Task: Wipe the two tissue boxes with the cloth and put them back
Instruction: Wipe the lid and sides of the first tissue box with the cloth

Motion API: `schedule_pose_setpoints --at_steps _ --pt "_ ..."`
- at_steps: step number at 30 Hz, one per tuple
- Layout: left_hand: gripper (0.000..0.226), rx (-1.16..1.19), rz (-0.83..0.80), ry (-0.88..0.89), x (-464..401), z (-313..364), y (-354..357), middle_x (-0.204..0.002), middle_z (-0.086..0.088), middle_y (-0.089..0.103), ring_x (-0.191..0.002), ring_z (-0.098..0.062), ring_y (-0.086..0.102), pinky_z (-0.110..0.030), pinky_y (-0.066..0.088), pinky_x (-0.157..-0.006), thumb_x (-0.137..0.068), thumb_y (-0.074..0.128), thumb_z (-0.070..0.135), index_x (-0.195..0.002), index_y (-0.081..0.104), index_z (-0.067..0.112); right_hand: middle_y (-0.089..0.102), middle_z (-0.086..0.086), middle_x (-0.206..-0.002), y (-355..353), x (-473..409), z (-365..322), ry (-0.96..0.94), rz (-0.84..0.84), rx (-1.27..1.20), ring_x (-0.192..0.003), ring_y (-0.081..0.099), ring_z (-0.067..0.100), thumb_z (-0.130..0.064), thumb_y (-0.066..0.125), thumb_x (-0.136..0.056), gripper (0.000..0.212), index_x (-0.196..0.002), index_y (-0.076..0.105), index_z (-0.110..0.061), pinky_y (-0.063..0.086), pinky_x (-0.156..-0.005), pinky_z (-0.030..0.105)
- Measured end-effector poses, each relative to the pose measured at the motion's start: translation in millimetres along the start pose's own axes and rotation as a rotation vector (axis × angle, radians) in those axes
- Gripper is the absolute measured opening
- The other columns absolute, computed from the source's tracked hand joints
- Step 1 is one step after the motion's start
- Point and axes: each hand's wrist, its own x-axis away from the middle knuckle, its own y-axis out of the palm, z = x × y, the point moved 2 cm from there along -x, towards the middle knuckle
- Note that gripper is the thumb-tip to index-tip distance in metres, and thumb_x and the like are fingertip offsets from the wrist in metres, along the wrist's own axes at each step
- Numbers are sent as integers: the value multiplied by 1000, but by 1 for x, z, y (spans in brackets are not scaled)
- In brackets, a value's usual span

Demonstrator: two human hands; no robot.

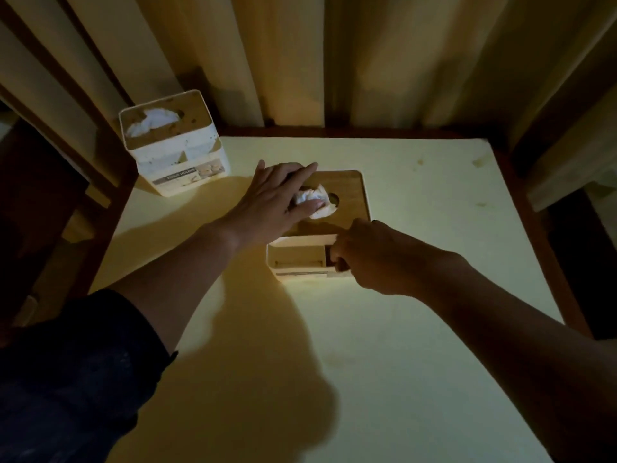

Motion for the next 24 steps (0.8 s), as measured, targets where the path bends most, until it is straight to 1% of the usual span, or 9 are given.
schedule_pose_setpoints --at_steps 2,6,10,14,16,18,20,21,24 --pt "70 11 -6 -3 1 0 0 -153 0 35 -152 -19 23 -42 -12 -125 -104 40 56 -164 21 26 75 6 -122 -2 6 3 -14 61 -5 -103 75 23 -12 59 -104 27 -125 74 -17 60 -87 28" --pt "72 10 -25 12 1 0 0 -152 -2 35 -151 -20 23 -42 -9 -126 -103 38 58 -164 19 24 77 7 -118 -7 19 18 59 153 -206 -95 77 26 -8 70 -96 29 -118 81 -23 65 -82 36" --pt "70 33 -23 -7 1 0 1 -152 -1 34 -152 -20 21 -42 -8 -127 -104 40 56 -164 20 26 80 2 -108 -1 31 10 30 240 -311 -93 77 23 2 68 -89 29 -101 81 -20 62 -76 33" --pt "70 49 -24 -19 0 0 1 -151 0 34 -151 -19 21 -43 -7 -127 -104 42 54 -164 21 25 81 -6 -100 3 49 7 47 377 -465 -90 77 18 2 74 -83 25 -94 79 -20 62 -71 34" --pt "69 41 -20 -18 0 1 1 -152 0 35 -150 -19 22 -43 -5 -127 -104 42 53 -164 21 24 77 -8 -103 8 60 13 113 519 -553 -84 73 12 -1 80 -80 26 -97 78 -21 61 -67 32" --pt "69 34 -21 -18 0 2 0 -152 -1 35 -149 -20 23 -45 -3 -128 -105 43 52 -164 22 24 73 -6 -107 22 69 17 162 619 -608 -82 70 8 -10 86 -80 34 -109 76 -23 61 -66 31" --pt "69 26 -14 -22 0 2 0 -152 -1 35 -146 -20 25 -48 5 -127 -105 44 51 -164 23 24 66 -1 -107 41 72 14 193 622 -568 -81 66 11 -22 89 -79 51 -127 72 -25 60 -65 33" --pt "68 24 -10 -27 0 2 0 -152 -1 35 -143 -19 25 -48 11 -126 -105 44 51 -164 23 24 63 2 -109 52 72 10 207 611 -522 -80 61 12 -22 91 -77 58 -131 70 -26 57 -64 28" --pt "69 8 -7 -32 -1 1 0 -153 -1 34 -140 -20 27 -41 22 -122 -104 43 53 -164 23 25 55 9 -124 74 69 -1 280 613 -478 -85 55 12 -16 95 -74 61 -129 68 -23 47 -67 17"
